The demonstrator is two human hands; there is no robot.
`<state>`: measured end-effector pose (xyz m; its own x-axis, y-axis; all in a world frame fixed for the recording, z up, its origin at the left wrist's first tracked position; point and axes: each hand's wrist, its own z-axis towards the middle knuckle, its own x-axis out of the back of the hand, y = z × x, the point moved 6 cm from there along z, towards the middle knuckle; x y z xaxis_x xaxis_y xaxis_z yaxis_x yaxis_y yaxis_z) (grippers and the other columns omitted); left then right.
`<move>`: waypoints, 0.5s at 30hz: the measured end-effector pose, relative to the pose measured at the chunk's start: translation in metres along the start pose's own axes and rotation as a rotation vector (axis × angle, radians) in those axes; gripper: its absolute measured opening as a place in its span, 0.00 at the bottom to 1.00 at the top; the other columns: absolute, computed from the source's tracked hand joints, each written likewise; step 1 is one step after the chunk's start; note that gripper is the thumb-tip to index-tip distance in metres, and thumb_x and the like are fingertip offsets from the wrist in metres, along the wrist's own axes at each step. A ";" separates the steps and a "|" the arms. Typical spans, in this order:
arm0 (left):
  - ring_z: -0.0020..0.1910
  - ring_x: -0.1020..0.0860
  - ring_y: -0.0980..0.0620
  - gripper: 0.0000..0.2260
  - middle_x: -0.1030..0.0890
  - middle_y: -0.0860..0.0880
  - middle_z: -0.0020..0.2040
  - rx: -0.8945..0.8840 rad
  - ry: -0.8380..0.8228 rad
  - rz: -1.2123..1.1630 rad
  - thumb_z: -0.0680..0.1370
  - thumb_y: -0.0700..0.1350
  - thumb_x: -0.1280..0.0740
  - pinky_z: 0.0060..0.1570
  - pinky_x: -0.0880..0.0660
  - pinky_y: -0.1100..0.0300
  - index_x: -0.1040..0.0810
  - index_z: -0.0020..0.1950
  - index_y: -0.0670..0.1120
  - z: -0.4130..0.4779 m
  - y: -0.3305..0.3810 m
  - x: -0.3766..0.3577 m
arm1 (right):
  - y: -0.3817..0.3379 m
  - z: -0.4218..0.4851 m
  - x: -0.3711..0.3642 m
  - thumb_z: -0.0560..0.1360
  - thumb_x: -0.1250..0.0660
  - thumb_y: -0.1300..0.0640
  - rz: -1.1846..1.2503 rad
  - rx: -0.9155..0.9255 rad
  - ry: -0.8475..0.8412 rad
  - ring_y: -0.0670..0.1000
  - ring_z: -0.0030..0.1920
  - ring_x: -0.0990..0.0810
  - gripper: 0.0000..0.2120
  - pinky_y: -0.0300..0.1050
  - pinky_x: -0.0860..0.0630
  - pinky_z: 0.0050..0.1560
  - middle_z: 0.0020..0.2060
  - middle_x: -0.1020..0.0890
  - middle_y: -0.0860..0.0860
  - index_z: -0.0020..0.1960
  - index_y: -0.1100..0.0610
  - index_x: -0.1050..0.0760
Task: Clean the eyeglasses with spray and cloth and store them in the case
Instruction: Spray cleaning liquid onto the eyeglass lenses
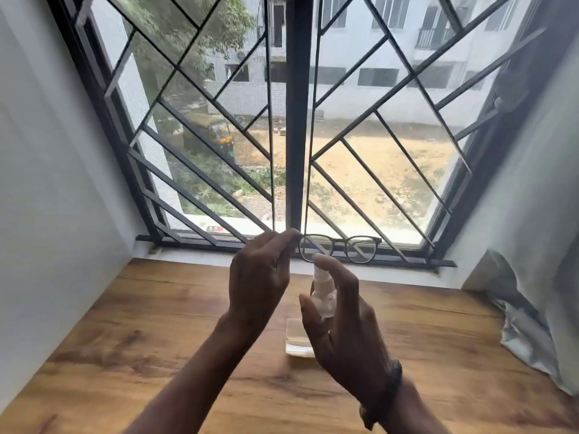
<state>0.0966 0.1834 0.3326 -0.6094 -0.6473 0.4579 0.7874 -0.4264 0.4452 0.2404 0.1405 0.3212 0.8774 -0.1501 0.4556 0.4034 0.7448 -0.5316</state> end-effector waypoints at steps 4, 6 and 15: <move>0.36 0.20 0.50 0.14 0.16 0.48 0.41 -0.014 0.014 0.024 0.82 0.48 0.37 0.34 0.25 0.59 0.15 0.56 0.43 -0.001 0.001 0.007 | -0.002 0.002 -0.002 0.79 0.37 0.51 0.014 -0.003 0.000 0.38 0.30 0.34 0.22 0.35 0.33 0.31 0.43 0.29 0.40 0.70 0.49 0.39; 0.36 0.22 0.52 0.14 0.16 0.48 0.40 -0.014 0.021 0.036 0.82 0.48 0.37 0.34 0.27 0.61 0.15 0.56 0.43 -0.001 0.002 0.009 | -0.006 0.002 -0.002 0.79 0.37 0.51 0.015 0.005 -0.005 0.40 0.32 0.32 0.21 0.37 0.30 0.32 0.42 0.28 0.40 0.69 0.49 0.39; 0.35 0.23 0.53 0.12 0.17 0.49 0.39 -0.004 0.031 0.017 0.81 0.47 0.35 0.34 0.27 0.60 0.15 0.57 0.44 -0.003 0.004 0.014 | -0.010 -0.005 0.011 0.79 0.35 0.51 0.026 0.041 -0.006 0.38 0.37 0.28 0.23 0.34 0.26 0.38 0.47 0.21 0.45 0.71 0.47 0.39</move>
<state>0.0910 0.1708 0.3386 -0.5924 -0.6741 0.4412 0.7983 -0.4176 0.4339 0.2468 0.1279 0.3280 0.8857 -0.1264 0.4467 0.3696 0.7742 -0.5138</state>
